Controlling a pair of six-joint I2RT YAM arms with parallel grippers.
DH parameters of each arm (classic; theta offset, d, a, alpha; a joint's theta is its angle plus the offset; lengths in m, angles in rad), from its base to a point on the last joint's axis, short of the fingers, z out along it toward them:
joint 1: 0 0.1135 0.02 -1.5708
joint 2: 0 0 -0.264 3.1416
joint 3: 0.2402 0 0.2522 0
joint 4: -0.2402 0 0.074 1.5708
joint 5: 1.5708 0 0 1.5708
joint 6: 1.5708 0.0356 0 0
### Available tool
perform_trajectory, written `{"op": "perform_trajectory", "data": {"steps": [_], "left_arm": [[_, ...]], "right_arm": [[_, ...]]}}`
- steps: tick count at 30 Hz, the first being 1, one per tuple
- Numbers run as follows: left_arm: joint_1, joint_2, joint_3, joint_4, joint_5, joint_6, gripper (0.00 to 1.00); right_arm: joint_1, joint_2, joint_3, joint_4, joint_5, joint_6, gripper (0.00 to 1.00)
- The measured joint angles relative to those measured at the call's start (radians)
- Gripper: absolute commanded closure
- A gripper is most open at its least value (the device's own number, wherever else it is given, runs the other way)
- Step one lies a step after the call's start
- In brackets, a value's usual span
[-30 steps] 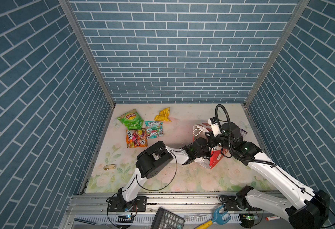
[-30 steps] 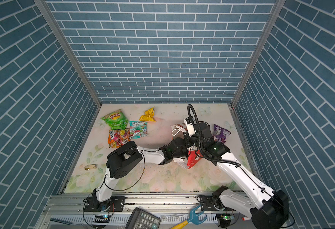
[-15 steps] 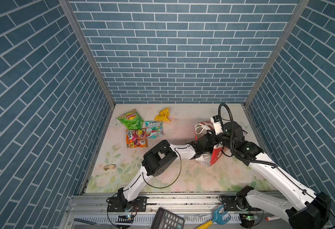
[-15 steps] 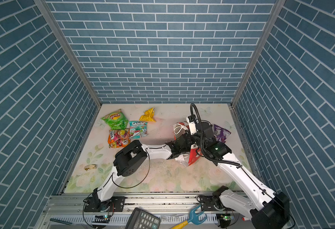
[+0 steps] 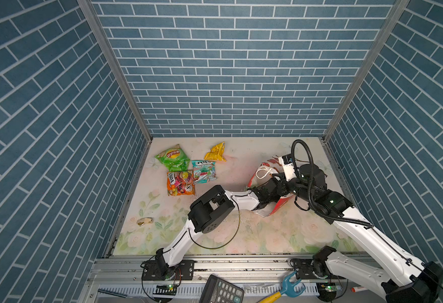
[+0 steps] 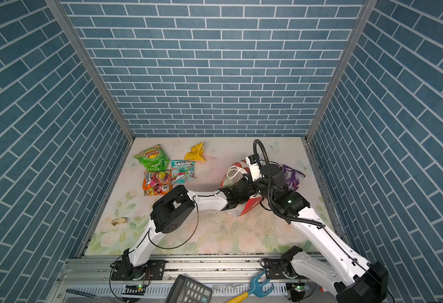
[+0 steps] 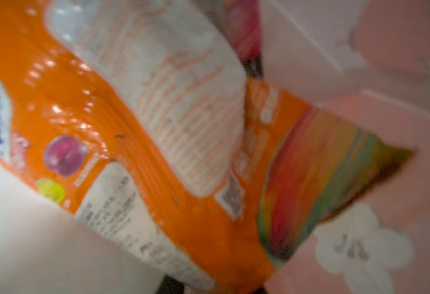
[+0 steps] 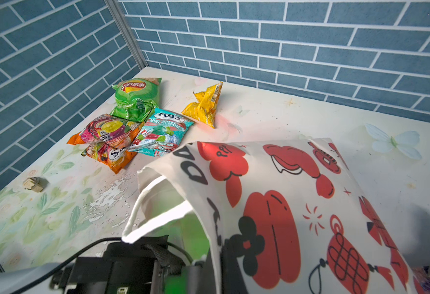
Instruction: Take the snacks out of the paper bag
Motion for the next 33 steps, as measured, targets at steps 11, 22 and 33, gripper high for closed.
{"op": "perform_trajectory", "data": {"steps": [11, 22, 33], "left_arm": [[0.000, -0.111, -0.127, 0.011, -0.051, 0.071, 1.00], [0.002, -0.232, -0.248, 0.073, -0.106, 0.112, 1.00], [0.008, -0.286, -0.332, 0.119, -0.117, 0.115, 1.00]], "right_arm": [[0.011, -0.009, -0.002, 0.005, -0.022, 0.008, 1.00], [0.011, -0.019, -0.002, -0.028, -0.001, 0.008, 1.00], [0.016, -0.013, -0.002, -0.037, 0.023, 0.008, 1.00]]}}
